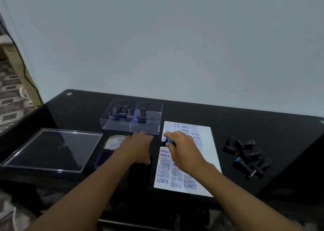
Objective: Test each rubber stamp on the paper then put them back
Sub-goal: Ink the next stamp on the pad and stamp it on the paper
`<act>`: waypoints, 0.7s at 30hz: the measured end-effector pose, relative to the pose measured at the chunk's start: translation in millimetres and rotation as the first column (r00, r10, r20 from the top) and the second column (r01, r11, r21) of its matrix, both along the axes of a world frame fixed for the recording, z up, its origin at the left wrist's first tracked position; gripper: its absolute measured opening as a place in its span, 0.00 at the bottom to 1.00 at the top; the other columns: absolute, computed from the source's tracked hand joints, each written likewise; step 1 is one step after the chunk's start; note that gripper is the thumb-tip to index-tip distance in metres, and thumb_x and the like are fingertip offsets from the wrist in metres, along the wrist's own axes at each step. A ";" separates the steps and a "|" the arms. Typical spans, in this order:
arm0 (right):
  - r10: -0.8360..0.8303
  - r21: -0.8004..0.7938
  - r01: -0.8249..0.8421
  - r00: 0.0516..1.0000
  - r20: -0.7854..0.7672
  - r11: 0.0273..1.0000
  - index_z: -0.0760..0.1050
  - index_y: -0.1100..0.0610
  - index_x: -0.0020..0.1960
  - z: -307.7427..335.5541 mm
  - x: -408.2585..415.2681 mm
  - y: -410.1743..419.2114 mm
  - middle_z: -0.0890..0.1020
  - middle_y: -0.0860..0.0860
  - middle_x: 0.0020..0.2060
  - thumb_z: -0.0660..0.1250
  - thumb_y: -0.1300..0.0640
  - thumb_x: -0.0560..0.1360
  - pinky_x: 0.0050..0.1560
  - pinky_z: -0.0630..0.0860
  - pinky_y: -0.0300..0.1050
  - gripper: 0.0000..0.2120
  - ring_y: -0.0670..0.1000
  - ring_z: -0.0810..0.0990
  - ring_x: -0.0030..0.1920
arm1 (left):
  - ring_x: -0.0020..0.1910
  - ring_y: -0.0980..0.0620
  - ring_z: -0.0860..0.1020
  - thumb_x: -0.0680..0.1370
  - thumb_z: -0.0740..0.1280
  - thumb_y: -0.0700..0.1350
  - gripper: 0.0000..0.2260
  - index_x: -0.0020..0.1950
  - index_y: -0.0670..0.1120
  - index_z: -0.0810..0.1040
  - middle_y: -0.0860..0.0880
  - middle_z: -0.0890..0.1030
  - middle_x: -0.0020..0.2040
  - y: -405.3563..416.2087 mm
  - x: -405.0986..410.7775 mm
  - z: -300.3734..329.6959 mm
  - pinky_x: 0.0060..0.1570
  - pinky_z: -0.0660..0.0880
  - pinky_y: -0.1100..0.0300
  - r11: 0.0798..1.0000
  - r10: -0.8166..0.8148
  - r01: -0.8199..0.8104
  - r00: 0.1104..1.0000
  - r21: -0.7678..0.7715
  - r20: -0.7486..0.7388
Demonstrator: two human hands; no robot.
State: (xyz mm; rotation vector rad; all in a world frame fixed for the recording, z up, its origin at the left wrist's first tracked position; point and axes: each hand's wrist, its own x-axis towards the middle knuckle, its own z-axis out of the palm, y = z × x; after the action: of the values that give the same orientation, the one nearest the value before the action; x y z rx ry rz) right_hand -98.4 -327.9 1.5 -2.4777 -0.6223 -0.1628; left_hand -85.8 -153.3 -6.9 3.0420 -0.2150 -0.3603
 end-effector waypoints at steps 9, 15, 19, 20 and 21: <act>-0.190 -0.039 0.188 0.979 -0.079 0.981 0.76 0.60 0.46 -1.1 16.5 -95.5 0.80 0.54 0.39 0.63 0.64 0.77 0.45 0.74 0.51 0.04 0.55 0.76 0.42 | 0.64 0.45 0.73 0.68 0.78 0.47 0.32 0.69 0.46 0.71 0.48 0.71 0.67 -90.1 18.9 -25.0 0.62 0.73 0.48 0.977 -0.115 0.094 0.988 -0.191 -0.101; -0.168 -0.108 0.160 0.984 -0.062 0.981 0.56 0.52 0.31 -15.9 32.8 -109.2 0.66 0.48 0.27 0.61 0.66 0.77 0.33 0.63 0.45 0.22 0.50 0.64 0.31 | 0.72 0.44 0.66 0.70 0.77 0.47 0.40 0.77 0.49 0.60 0.48 0.62 0.76 -87.1 27.7 -28.2 0.70 0.65 0.47 0.971 -0.068 0.008 0.968 -0.238 -0.242; -0.172 -0.094 0.160 0.976 -0.133 0.983 0.56 0.51 0.30 -24.5 39.1 -106.9 0.66 0.48 0.28 0.60 0.67 0.77 0.33 0.63 0.44 0.22 0.49 0.64 0.30 | 0.72 0.44 0.67 0.69 0.77 0.47 0.41 0.77 0.51 0.60 0.47 0.63 0.76 -87.3 28.4 -30.9 0.70 0.65 0.47 0.968 -0.043 -0.022 0.967 -0.249 -0.251; -0.176 -0.088 0.164 0.974 -0.145 0.982 0.57 0.51 0.30 -26.1 40.1 -106.5 0.66 0.48 0.28 0.61 0.67 0.77 0.33 0.64 0.45 0.22 0.50 0.65 0.31 | 0.72 0.44 0.67 0.69 0.77 0.47 0.41 0.77 0.51 0.60 0.48 0.63 0.76 -87.5 28.2 -31.4 0.70 0.65 0.47 0.969 -0.043 -0.020 0.968 -0.247 -0.246; -0.181 -0.088 0.169 0.971 -0.156 0.982 0.57 0.51 0.30 -27.2 40.8 -106.2 0.67 0.48 0.29 0.61 0.66 0.77 0.33 0.64 0.45 0.22 0.50 0.65 0.31 | 0.72 0.44 0.67 0.69 0.77 0.47 0.41 0.77 0.51 0.60 0.48 0.63 0.76 -87.6 27.9 -31.9 0.69 0.65 0.47 0.969 -0.047 -0.015 0.969 -0.248 -0.241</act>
State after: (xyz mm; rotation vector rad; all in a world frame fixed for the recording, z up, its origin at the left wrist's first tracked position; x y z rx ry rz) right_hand -57.6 -434.1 -25.8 -2.5847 -0.3466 -0.0032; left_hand -57.9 -240.9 -38.8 2.7193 -0.2481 -0.6523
